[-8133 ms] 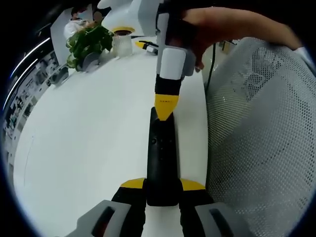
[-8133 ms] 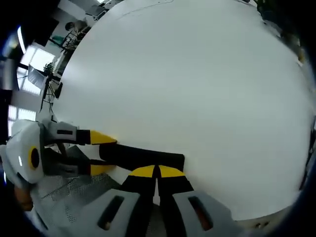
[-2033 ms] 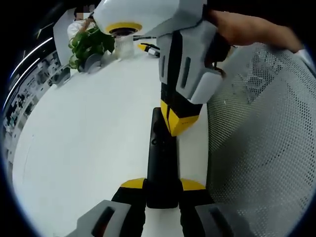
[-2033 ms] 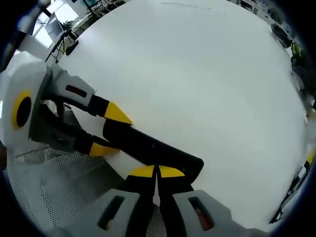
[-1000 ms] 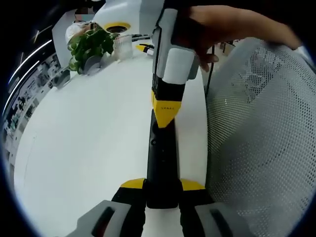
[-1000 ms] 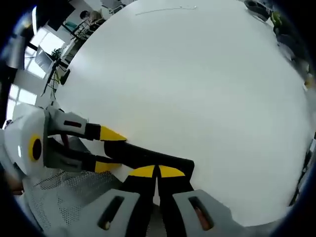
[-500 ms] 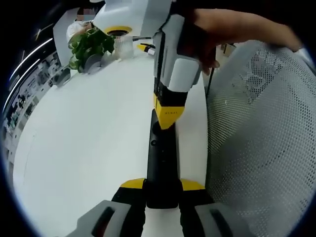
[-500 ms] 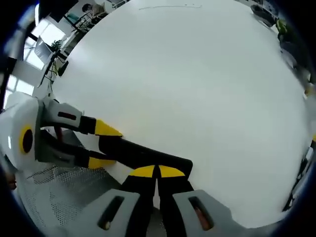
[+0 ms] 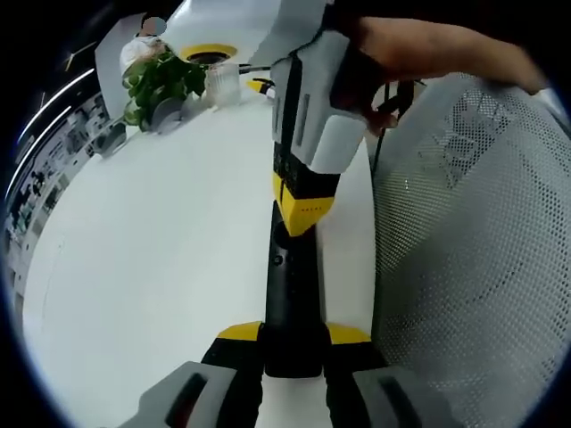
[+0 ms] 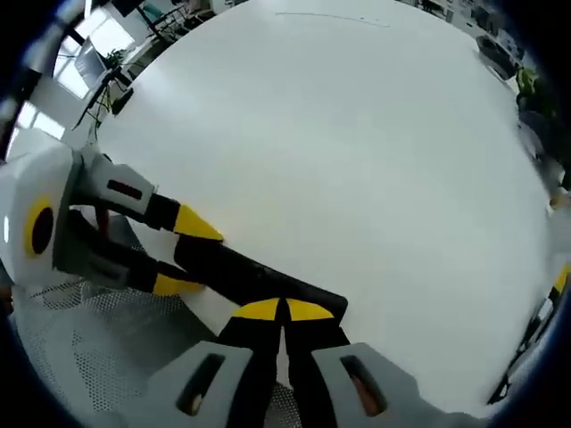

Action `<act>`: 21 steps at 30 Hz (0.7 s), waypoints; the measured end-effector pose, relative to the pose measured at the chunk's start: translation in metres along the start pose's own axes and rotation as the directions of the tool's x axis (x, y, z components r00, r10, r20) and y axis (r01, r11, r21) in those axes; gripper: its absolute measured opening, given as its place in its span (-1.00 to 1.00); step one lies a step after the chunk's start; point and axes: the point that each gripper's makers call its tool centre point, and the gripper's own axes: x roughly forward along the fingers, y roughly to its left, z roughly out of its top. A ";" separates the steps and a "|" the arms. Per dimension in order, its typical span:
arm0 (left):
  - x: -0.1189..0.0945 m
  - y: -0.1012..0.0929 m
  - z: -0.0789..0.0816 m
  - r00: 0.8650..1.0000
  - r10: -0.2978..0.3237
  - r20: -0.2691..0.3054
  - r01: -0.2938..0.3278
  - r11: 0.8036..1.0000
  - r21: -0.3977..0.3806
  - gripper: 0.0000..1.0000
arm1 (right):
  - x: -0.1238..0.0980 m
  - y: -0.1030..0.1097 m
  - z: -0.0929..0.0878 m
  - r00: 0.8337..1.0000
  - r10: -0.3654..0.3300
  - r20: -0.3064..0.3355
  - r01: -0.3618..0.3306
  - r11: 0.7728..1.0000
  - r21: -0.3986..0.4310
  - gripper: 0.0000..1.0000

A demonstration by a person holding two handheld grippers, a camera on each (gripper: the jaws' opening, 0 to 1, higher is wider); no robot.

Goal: Press the specified remote control buttons in sequence, fully releasing each button before pressing the next.

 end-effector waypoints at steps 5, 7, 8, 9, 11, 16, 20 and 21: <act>0.000 0.000 0.000 1.000 0.001 -0.001 -0.001 1.000 0.005 -0.50 | -0.001 -0.002 -0.001 1.000 0.025 0.016 -0.026 0.999 0.044 -1.00; 0.000 0.000 0.001 1.000 0.003 0.000 -0.003 1.000 0.008 -0.51 | -0.002 -0.003 -0.001 0.999 0.030 0.024 -0.031 0.998 0.051 -1.00; 0.000 0.000 0.001 1.000 0.004 -0.001 -0.004 1.000 0.012 -0.51 | -0.002 -0.002 -0.001 0.999 0.031 0.025 -0.033 0.998 0.057 -1.00; 0.000 -0.001 0.001 1.000 0.005 -0.002 -0.005 1.000 0.015 -0.51 | -0.002 -0.002 0.000 0.999 0.031 0.018 -0.032 0.997 0.064 -1.00; 0.000 -0.001 0.001 1.000 0.009 -0.006 -0.009 1.000 0.011 -0.51 | -0.002 -0.002 0.000 1.000 0.028 0.007 -0.029 0.997 0.076 -1.00; 0.001 -0.002 0.002 1.000 0.008 -0.014 -0.008 1.000 0.016 -0.51 | -0.003 -0.003 -0.004 0.999 0.046 0.000 -0.045 0.993 0.113 -1.00; 0.002 -0.003 0.002 1.000 0.006 -0.016 -0.005 1.000 0.015 -0.51 | -0.004 -0.003 -0.004 0.998 0.068 0.001 -0.067 0.987 0.148 -1.00; 0.002 -0.003 0.002 1.000 0.006 -0.016 -0.006 1.000 0.016 -0.51 | -0.003 -0.001 -0.005 0.996 0.084 0.000 -0.083 0.983 0.162 -1.00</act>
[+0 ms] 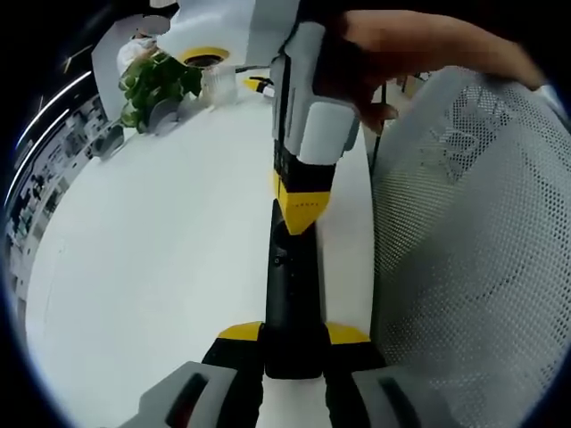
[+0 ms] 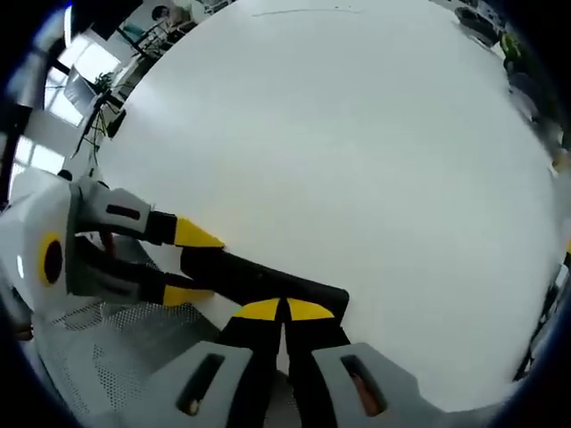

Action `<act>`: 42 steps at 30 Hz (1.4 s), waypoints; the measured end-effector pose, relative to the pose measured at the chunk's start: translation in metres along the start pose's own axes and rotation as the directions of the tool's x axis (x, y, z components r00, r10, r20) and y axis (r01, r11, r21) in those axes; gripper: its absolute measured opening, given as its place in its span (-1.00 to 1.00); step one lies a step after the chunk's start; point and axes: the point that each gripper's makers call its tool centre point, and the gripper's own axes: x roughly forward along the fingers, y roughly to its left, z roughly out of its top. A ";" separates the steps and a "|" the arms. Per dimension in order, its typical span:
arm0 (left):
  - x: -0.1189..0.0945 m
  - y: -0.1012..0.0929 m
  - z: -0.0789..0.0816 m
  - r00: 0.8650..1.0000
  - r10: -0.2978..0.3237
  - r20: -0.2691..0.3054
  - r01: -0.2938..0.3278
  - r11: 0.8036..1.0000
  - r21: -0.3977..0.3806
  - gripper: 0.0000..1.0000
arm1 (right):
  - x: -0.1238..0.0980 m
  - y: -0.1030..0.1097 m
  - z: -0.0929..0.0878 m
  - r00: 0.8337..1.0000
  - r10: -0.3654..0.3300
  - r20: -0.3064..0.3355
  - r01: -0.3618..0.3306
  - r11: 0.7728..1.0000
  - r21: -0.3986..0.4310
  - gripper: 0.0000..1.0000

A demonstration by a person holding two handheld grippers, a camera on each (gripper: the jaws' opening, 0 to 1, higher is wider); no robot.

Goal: Press the specified remote control buttons in sequence, fully releasing each button before pressing the next.

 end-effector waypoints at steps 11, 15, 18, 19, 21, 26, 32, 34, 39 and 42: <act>-0.001 -0.001 0.000 1.000 -0.005 -0.009 0.005 1.000 0.002 -0.51 | 0.001 0.002 0.000 1.000 -0.021 0.012 0.021 0.999 -0.041 -1.00; -0.001 -0.001 0.000 1.000 -0.006 -0.011 0.006 1.000 -0.002 -0.51 | 0.001 0.001 0.001 1.000 -0.016 0.018 0.017 0.999 -0.042 -1.00; -0.001 -0.001 0.000 1.000 -0.007 -0.015 0.007 1.000 0.000 -0.51 | 0.002 0.000 0.001 1.000 -0.011 0.024 0.011 1.000 -0.029 -1.00; -0.001 -0.001 0.000 1.000 -0.007 -0.015 0.007 1.000 0.000 -0.51 | 0.002 0.002 0.001 1.000 -0.018 0.024 0.019 0.999 -0.045 -1.00; -0.001 0.000 0.000 1.000 -0.009 -0.017 0.009 1.000 0.001 -0.51 | 0.003 0.002 0.001 0.999 -0.043 0.015 0.044 0.996 -0.077 -1.00; 0.000 0.000 0.001 1.000 -0.011 -0.023 0.011 1.000 0.003 -0.50 | 0.004 0.003 0.004 0.998 -0.065 0.006 0.065 0.991 -0.117 -1.00; 0.000 0.001 0.003 1.000 -0.009 -0.014 0.009 1.000 0.001 -0.51 | 0.004 0.002 0.005 1.000 -0.022 -0.005 0.022 0.996 -0.084 -1.00; 0.000 0.001 0.003 1.000 -0.009 -0.008 0.009 1.000 0.002 -0.51 | 0.004 0.002 0.005 0.999 -0.031 -0.014 0.030 0.996 -0.087 -1.00; 0.000 0.002 0.003 1.000 -0.011 0.011 0.011 1.000 0.001 -0.51 | 0.003 0.001 0.005 0.999 -0.039 -0.014 0.038 0.997 -0.068 -1.00; 0.000 0.002 0.003 1.000 -0.011 0.021 0.011 1.000 0.009 -0.52 | 0.003 0.000 0.005 0.999 -0.018 -0.037 0.017 1.000 -0.020 -1.00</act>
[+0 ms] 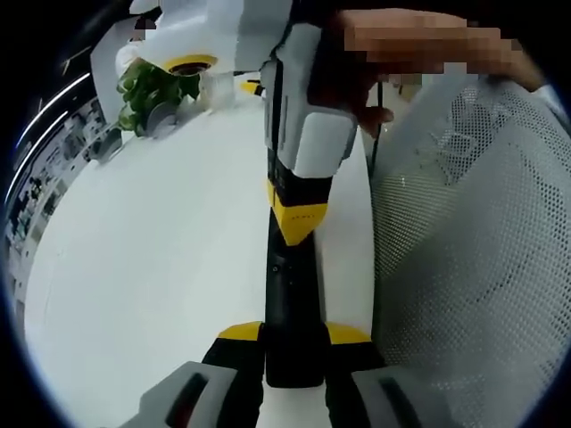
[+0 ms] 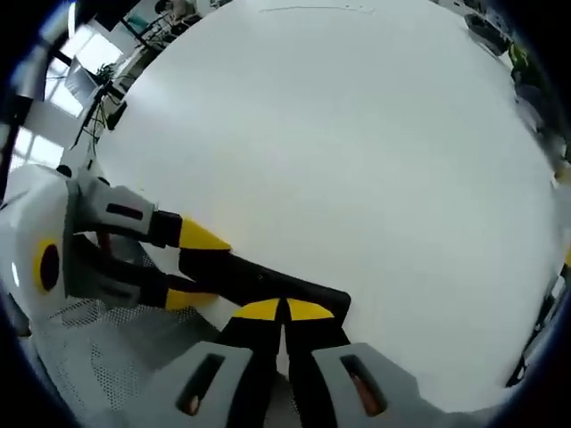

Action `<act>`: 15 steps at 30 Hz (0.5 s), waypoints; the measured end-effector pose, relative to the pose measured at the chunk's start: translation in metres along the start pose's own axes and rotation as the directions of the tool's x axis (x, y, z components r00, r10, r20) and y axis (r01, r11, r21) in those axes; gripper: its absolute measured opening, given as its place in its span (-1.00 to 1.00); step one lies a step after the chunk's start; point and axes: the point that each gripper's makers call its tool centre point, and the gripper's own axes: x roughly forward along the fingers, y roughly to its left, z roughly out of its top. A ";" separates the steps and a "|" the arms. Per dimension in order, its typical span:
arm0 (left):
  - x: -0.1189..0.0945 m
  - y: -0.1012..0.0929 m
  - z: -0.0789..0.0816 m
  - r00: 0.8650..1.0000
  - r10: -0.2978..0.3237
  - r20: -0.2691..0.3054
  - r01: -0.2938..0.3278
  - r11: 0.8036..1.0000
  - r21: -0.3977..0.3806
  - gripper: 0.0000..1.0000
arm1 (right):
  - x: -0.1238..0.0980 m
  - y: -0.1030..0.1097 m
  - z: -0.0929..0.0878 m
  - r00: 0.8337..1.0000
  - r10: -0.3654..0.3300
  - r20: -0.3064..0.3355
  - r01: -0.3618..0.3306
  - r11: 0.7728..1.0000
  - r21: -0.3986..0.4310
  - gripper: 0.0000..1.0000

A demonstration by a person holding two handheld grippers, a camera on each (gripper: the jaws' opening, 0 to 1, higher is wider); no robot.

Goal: Press the specified remote control buttons in sequence, fully releasing each button before pressing the next.

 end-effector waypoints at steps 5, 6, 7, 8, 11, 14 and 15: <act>0.002 -0.003 0.002 1.000 -0.013 0.026 0.013 1.000 0.015 -0.53 | -0.001 0.001 0.003 1.000 -0.005 -0.024 0.005 1.000 0.014 -1.00; 0.002 -0.005 0.002 0.999 -0.017 0.028 0.017 1.000 0.013 -0.53 | -0.001 0.001 0.005 1.000 -0.007 -0.025 0.007 1.000 0.014 -1.00; 0.002 -0.005 0.002 1.000 -0.016 0.026 0.016 1.000 0.013 -0.53 | -0.003 0.003 0.007 1.000 -0.004 -0.027 0.005 1.000 0.014 -1.00; 0.002 -0.005 0.003 0.999 -0.017 0.027 0.017 1.000 0.012 -0.53 | -0.004 0.004 0.009 1.000 0.004 -0.029 -0.003 1.000 0.018 -1.00; 0.002 -0.005 0.003 1.000 -0.019 0.024 0.018 1.000 0.011 -0.53 | -0.006 0.013 0.012 0.998 0.043 -0.048 -0.040 0.998 0.049 -1.00; 0.002 -0.005 0.003 1.000 -0.020 0.022 0.020 1.000 0.013 -0.53 | -0.003 0.018 0.011 0.994 0.057 -0.088 -0.053 0.997 0.054 -1.00; 0.002 -0.005 0.003 1.000 -0.021 0.021 0.021 1.000 0.013 -0.52 | -0.001 0.018 0.012 0.994 0.054 -0.092 -0.050 0.997 0.053 -1.00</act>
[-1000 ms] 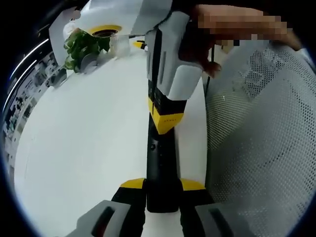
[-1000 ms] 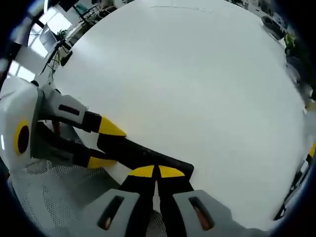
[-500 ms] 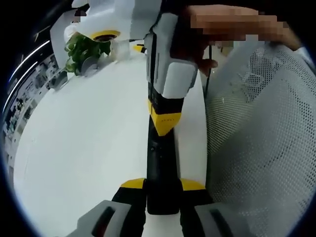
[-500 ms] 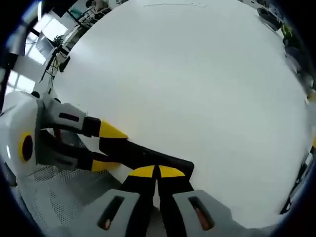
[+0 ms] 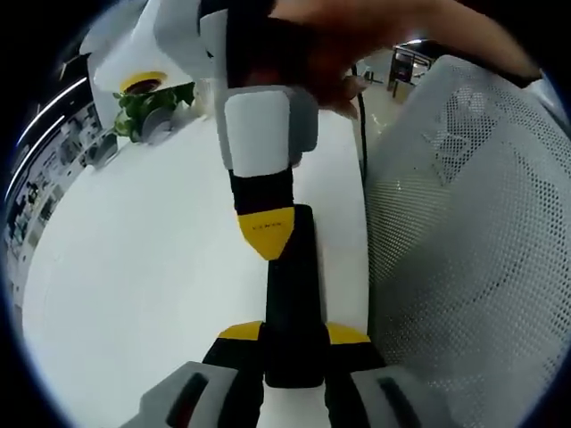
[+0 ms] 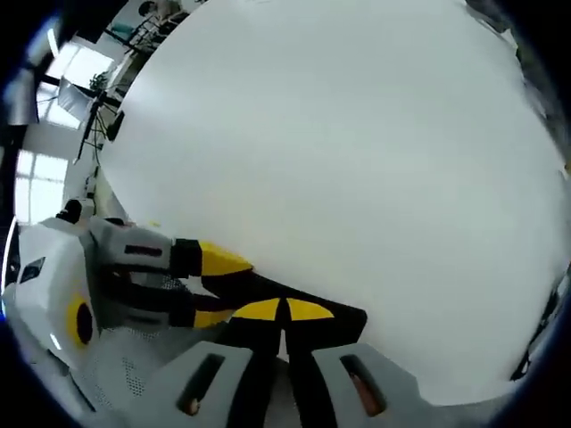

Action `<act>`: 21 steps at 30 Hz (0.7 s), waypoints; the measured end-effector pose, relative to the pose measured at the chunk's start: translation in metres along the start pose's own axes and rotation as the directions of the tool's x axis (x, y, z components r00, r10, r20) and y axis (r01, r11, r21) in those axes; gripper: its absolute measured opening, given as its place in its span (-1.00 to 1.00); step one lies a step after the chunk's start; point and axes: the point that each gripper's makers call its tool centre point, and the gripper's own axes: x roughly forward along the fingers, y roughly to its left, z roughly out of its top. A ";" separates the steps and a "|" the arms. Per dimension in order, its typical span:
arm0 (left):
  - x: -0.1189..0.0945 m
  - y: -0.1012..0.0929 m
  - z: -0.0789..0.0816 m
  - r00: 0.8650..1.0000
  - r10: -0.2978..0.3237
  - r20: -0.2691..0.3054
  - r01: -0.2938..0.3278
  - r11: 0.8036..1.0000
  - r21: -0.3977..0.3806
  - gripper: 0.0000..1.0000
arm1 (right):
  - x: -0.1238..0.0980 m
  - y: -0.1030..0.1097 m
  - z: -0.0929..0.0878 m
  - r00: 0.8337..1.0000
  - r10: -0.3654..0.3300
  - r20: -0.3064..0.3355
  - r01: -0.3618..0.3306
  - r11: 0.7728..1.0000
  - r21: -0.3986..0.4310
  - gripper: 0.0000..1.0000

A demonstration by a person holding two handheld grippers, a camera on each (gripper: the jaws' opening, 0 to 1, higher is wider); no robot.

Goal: Press the specified remote control buttons in sequence, fully releasing each button before pressing the next.

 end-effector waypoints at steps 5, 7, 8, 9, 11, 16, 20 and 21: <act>0.000 0.000 0.000 1.000 0.002 0.007 -0.002 1.000 -0.003 -0.53 | 0.006 0.001 -0.003 0.999 -0.011 -0.047 0.011 1.000 0.011 -1.00; 0.000 0.000 0.000 1.000 0.002 0.005 -0.002 1.000 -0.004 -0.53 | 0.007 0.000 -0.003 0.999 -0.016 -0.052 0.016 1.000 0.008 -1.00; 0.000 0.000 0.000 1.000 0.002 0.005 -0.002 1.000 -0.002 -0.53 | 0.007 0.000 -0.003 0.999 -0.017 -0.050 0.018 1.000 0.008 -1.00; 0.000 0.000 0.000 1.000 0.002 0.004 -0.002 1.000 -0.002 -0.53 | 0.006 0.001 -0.002 0.999 -0.018 -0.049 0.018 1.000 0.011 -1.00; 0.000 0.000 0.000 1.000 0.001 0.002 -0.001 1.000 -0.003 -0.53 | 0.006 0.001 -0.001 0.999 -0.020 -0.049 0.021 1.000 0.009 -1.00; 0.000 0.000 0.000 1.000 0.003 0.000 -0.003 1.000 -0.005 -0.52 | 0.011 0.000 -0.004 0.996 -0.032 -0.077 0.032 0.999 -0.001 -1.00; 0.000 0.000 0.000 1.000 0.003 0.000 -0.003 1.000 -0.008 -0.52 | 0.011 -0.001 -0.003 0.996 -0.038 -0.079 0.038 0.999 -0.001 -1.00; 0.001 0.000 0.000 1.000 0.003 -0.002 -0.003 1.000 -0.008 -0.52 | 0.011 -0.001 -0.003 0.996 -0.040 -0.080 0.040 0.999 0.000 -1.00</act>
